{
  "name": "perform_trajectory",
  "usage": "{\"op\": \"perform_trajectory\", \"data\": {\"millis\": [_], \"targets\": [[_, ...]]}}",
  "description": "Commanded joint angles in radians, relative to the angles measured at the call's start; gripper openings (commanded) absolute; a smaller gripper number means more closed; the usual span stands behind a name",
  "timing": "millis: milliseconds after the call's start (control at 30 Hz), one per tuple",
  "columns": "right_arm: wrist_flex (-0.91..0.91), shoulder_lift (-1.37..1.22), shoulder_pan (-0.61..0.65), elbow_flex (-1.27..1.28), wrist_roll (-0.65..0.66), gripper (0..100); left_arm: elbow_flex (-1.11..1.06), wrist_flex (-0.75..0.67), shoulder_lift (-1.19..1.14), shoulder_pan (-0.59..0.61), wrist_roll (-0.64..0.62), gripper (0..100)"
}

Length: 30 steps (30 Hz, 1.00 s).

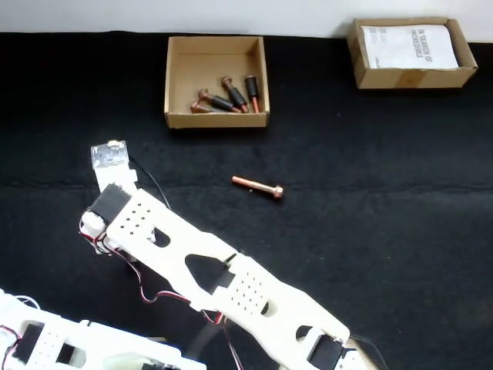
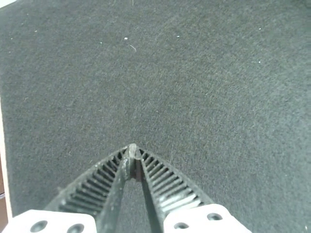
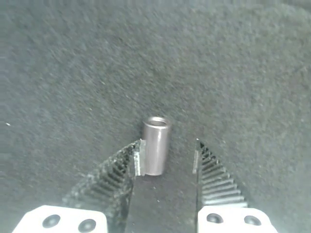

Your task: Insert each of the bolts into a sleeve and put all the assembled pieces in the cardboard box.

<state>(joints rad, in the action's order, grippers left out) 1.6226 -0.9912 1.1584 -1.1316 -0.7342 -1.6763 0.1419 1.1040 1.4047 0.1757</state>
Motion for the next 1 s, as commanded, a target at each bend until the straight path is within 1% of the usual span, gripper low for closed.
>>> {"op": "perform_trajectory", "data": {"millis": [0, 67, 133, 200, 533, 667, 900, 967], "targets": [[-0.027, 0.076, 0.005, -0.002, -0.011, 14.5, -0.015, 0.006, 0.012, -0.021, 0.009, 2], [-0.027, 0.076, 0.005, 0.002, -0.021, 14.5, -0.015, 0.006, 0.012, -0.021, 0.009, 2], [-0.021, 0.076, 0.004, 0.005, -0.077, 14.5, -0.015, 0.006, 0.012, -0.021, 0.009, 2], [-0.018, 0.073, 0.015, 0.008, -0.101, 14.5, -0.015, 0.006, 0.012, -0.021, 0.009, 2], [-0.027, -0.018, 0.068, -0.002, -0.110, 14.5, -0.015, 0.005, 0.012, -0.021, 0.009, 2], [-0.024, -0.039, 0.053, -0.002, -0.110, 14.5, -0.015, 0.005, 0.012, -0.021, 0.009, 2], [-0.039, -0.085, -0.016, -0.002, -0.104, 14.4, -0.015, 0.006, 0.012, -0.021, 0.009, 2], [-0.041, -0.105, -0.022, -0.002, -0.107, 11.5, -0.015, 0.006, 0.012, -0.021, 0.009, 2]]}}
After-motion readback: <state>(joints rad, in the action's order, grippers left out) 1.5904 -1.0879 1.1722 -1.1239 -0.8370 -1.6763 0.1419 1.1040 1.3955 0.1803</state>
